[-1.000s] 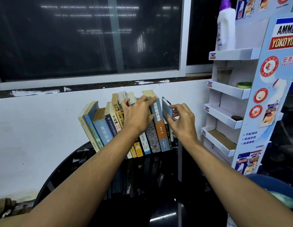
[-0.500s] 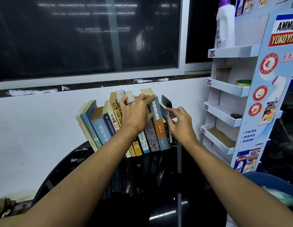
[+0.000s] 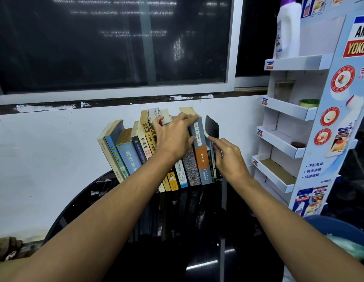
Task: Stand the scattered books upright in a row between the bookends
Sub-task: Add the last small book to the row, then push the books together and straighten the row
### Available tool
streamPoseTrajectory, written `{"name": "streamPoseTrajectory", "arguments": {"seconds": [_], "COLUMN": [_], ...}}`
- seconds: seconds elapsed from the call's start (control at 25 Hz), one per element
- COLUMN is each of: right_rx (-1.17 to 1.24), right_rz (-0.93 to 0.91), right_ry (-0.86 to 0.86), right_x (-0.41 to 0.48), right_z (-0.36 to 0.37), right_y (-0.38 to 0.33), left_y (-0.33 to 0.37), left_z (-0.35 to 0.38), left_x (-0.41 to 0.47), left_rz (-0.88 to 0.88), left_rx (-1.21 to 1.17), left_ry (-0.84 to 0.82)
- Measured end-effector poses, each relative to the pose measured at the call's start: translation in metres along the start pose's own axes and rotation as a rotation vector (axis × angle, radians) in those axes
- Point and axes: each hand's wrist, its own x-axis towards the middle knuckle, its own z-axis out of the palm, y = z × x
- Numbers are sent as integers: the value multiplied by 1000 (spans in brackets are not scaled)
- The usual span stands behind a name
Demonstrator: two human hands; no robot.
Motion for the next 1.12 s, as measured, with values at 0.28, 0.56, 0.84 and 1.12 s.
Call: {"name": "streamPoseTrajectory", "arguments": {"seconds": [0.28,0.56,0.84,1.12], "right_rx": [-13,-33,-47,-36], "right_rz": [39,134,219,174], "right_ry": [-35,-104,-224,-325], "right_x": [-6,-7,-5,1], "right_z": [-4,-6,-15,-38], "right_y": [-1,-4,-13,-14], "left_y": [2,3,5,5], "left_z": [7,10,6,-1], "left_x": [4,7,3,-14], "left_rz": [13,16,20,74], "left_rx": [-5,-18,14,-30], "left_ry": [43,55,24,-28]}}
